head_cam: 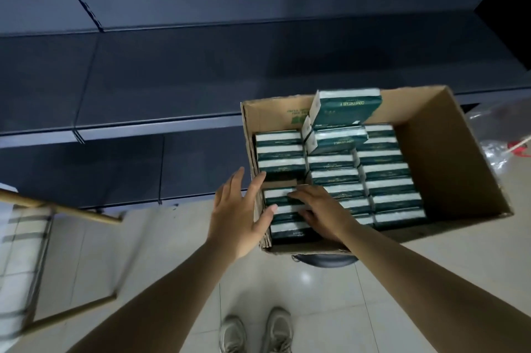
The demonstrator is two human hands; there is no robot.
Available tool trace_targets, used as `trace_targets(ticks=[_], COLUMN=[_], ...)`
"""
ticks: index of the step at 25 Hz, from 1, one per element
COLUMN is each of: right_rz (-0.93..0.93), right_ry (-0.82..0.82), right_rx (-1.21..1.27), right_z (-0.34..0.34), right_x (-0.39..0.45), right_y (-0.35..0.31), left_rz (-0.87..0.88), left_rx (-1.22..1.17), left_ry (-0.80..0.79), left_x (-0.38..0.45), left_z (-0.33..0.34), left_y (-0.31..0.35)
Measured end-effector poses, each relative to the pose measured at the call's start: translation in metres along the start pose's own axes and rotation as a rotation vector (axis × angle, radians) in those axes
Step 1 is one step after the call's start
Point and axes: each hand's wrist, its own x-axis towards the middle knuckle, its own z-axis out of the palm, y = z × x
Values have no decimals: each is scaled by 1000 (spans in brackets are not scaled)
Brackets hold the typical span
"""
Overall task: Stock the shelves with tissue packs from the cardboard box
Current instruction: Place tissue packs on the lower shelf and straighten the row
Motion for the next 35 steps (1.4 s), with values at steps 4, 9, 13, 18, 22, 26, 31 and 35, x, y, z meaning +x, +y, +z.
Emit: trace_targets(ticks=[4, 9, 13, 18, 22, 26, 31, 35], right_rz=[-10, 5, -14, -90, -53, -135, -193, -219], right_ry=[-19, 71, 103, 156, 87, 76, 272, 400], right_rx=[-3, 12, -18, -185, -213, -202, -160, -151], right_z=[7, 13, 13, 12, 14, 6, -39, -106], right_x=[19, 38, 44, 45, 48, 46, 23, 7], right_y=[7, 10, 12, 10, 7, -1, -11, -23], left_rz=[17, 29, 32, 46, 36, 30, 13, 5], left_rx=[-58, -60, -50, -30, 2, 53, 192, 223], left_ry=[50, 45, 37, 40, 46, 24, -25, 47], left_x=[2, 4, 5, 5, 4, 2, 3, 9], left_z=[6, 9, 8, 9, 8, 0, -31, -78], left_y=[-2, -3, -2, -4, -3, 0, 7, 25])
